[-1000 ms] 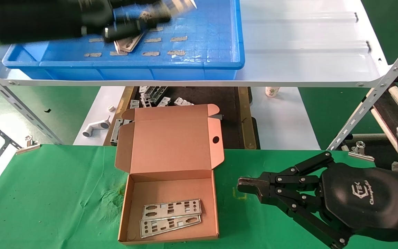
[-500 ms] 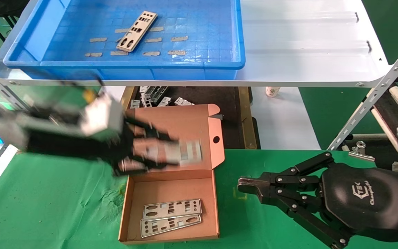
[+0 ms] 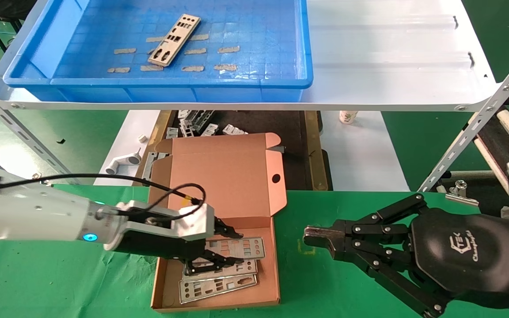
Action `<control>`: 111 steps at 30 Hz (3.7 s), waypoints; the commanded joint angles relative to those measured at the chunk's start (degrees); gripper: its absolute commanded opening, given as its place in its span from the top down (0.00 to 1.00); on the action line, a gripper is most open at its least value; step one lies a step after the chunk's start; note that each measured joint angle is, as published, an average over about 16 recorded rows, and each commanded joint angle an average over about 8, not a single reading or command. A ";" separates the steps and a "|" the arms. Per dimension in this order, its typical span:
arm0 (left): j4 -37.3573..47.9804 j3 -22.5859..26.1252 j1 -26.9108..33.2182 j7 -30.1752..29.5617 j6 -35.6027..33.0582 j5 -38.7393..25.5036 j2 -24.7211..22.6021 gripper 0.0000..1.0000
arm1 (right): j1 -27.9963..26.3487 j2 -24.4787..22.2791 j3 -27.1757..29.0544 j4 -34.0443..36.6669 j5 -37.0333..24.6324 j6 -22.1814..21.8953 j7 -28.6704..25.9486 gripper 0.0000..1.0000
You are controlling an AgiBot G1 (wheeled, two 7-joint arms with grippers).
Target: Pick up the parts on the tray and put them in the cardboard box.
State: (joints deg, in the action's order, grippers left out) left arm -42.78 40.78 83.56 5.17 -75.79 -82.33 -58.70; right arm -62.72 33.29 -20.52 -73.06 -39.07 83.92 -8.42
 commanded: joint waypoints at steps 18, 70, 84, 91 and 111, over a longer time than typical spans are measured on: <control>10.32 1.66 1.02 3.67 0.83 -2.26 -4.72 0.00 | 0.00 -0.01 -0.02 0.00 0.01 -0.01 0.01 1.00; -12.43 -14.92 -10.82 -7.77 -8.92 25.00 12.89 0.00 | -0.02 -0.02 -0.06 0.00 0.04 -0.02 0.03 0.00; -22.57 -20.36 -16.99 -12.27 -9.46 33.54 18.85 0.00 | -0.02 -0.03 -0.07 0.00 0.05 -0.03 0.04 0.00; -27.62 -23.06 -20.06 -14.51 -9.73 37.79 21.82 0.00 | -0.02 -0.03 -0.08 0.00 0.05 -0.03 0.04 0.00; -31.47 -25.17 -22.44 -16.14 -9.98 41.15 24.10 0.00 | -0.01 -0.04 -0.08 0.01 0.07 -0.05 0.05 0.00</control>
State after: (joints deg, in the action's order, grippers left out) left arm -74.29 15.59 61.09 -10.97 -85.78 -41.14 -34.58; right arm -62.72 33.25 -20.60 -73.05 -39.00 83.87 -8.37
